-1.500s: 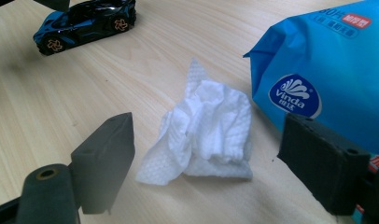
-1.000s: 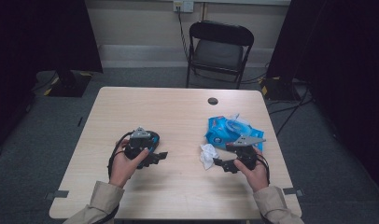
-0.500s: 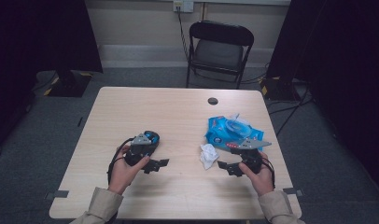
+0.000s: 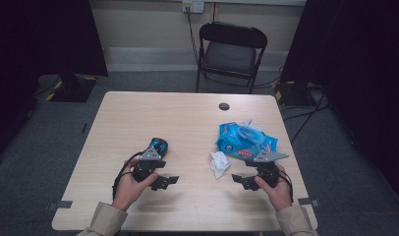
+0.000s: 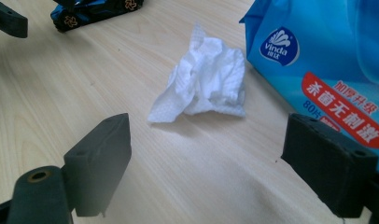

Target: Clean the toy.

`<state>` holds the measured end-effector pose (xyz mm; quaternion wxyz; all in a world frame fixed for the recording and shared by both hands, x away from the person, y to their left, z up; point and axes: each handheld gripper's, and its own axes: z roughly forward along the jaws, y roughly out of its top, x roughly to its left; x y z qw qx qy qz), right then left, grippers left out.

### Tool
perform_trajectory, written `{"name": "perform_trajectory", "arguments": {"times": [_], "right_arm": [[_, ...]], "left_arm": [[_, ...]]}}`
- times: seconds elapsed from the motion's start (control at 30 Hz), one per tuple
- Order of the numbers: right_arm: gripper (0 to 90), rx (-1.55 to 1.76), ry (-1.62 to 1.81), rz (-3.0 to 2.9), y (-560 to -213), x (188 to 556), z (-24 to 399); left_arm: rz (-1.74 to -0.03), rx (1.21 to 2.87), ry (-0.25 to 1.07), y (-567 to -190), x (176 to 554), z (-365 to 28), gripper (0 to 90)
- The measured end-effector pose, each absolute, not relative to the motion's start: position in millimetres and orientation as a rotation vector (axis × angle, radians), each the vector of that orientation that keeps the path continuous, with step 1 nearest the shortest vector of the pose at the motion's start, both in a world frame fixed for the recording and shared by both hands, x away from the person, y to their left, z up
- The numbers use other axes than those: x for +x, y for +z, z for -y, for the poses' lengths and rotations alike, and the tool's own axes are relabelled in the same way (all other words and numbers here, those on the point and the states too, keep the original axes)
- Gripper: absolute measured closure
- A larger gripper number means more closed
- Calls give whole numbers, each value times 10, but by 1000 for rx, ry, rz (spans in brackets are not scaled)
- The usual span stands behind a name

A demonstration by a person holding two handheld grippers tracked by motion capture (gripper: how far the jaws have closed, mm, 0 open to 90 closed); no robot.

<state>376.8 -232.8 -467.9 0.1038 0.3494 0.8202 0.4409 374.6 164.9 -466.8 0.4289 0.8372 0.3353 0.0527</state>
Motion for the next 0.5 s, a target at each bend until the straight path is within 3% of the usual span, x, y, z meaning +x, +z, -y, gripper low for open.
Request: {"name": "perform_trajectory", "arguments": {"times": [0.5], "right_arm": [[146, 1037, 1281, -2435, -4766, 3670, 2427]], "left_arm": [[-761, 2123, 112, -4694, 3613, -1635, 162]]}}
